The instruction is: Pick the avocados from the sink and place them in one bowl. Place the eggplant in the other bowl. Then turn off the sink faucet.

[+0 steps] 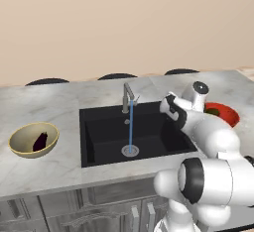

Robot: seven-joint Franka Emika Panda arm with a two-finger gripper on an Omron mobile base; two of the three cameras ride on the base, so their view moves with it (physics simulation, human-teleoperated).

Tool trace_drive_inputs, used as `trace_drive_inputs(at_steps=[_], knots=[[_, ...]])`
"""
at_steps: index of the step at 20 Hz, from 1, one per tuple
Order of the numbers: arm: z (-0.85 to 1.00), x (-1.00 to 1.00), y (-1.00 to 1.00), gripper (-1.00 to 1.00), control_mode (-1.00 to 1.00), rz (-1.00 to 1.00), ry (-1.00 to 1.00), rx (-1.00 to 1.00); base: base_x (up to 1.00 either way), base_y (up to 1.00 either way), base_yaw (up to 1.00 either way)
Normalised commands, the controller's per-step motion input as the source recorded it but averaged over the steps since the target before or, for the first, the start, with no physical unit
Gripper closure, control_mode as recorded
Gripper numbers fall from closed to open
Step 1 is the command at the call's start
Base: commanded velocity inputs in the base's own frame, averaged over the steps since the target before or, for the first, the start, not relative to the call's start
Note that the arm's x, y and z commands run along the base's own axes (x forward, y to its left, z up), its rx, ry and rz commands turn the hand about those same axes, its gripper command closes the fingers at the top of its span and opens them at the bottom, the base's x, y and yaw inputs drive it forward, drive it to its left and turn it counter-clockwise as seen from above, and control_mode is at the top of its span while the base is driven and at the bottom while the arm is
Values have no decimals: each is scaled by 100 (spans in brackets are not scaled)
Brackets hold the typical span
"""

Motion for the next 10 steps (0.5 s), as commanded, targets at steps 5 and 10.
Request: trace_drive_inputs(at_steps=[5,10], knots=[[47,0,-25,100,-100,0,13,0,0,0,0],[23,0,-32,100,-100,0,11,0,0,0,0]])
